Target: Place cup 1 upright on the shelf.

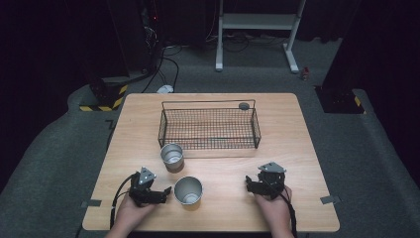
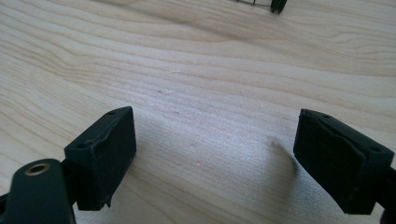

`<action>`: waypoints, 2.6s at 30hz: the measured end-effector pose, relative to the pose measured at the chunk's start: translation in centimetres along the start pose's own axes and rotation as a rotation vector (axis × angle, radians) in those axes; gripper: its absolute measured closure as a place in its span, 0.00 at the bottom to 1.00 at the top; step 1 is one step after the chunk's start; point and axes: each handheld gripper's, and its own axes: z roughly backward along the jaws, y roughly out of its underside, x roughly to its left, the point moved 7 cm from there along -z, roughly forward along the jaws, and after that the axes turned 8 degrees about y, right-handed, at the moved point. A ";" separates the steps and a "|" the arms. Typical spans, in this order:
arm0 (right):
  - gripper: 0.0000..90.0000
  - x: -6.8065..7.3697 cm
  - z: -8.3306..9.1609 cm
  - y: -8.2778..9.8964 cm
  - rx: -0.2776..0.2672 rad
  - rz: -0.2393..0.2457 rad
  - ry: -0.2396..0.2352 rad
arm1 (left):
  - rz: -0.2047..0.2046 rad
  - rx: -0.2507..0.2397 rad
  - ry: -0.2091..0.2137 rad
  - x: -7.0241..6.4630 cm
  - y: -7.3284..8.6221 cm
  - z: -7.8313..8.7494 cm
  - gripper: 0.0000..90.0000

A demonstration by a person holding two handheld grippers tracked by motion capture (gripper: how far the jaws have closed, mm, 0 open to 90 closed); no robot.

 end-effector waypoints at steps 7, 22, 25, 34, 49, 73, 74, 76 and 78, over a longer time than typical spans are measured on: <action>0.16 0.1 1.2 -0.8 -0.056 0.005 -0.011 | 0.000 0.000 0.000 0.0 0.0 0.0 0.05; 0.17 2.3 3.2 -2.2 -0.140 0.023 -0.085 | 0.000 0.000 0.000 0.0 0.0 0.0 0.05; 0.17 2.7 3.4 -2.3 -0.148 0.026 -0.097 | 0.000 0.000 0.000 0.0 0.0 0.0 0.05; 0.17 4.7 4.4 -2.8 -0.174 0.045 -0.166 | 0.000 0.000 0.000 0.0 0.0 0.0 0.05; 0.15 8.7 5.8 -3.2 -0.219 0.112 -0.285 | 0.000 0.000 -0.001 0.0 0.0 0.0 0.05; 0.11 14.6 7.9 -2.8 -0.292 0.225 -0.480 | 0.001 0.001 -0.004 0.0 0.0 0.1 0.06; 0.11 14.7 8.1 -2.7 -0.290 0.224 -0.485 | 0.002 0.000 -0.004 0.0 0.0 0.0 0.06; 0.11 15.3 8.3 -2.4 -0.292 0.233 -0.512 | 0.000 0.001 -0.002 0.0 0.0 0.1 0.06; 0.11 15.4 8.4 -2.4 -0.293 0.238 -0.513 | 0.000 0.000 -0.002 0.0 0.0 0.1 0.06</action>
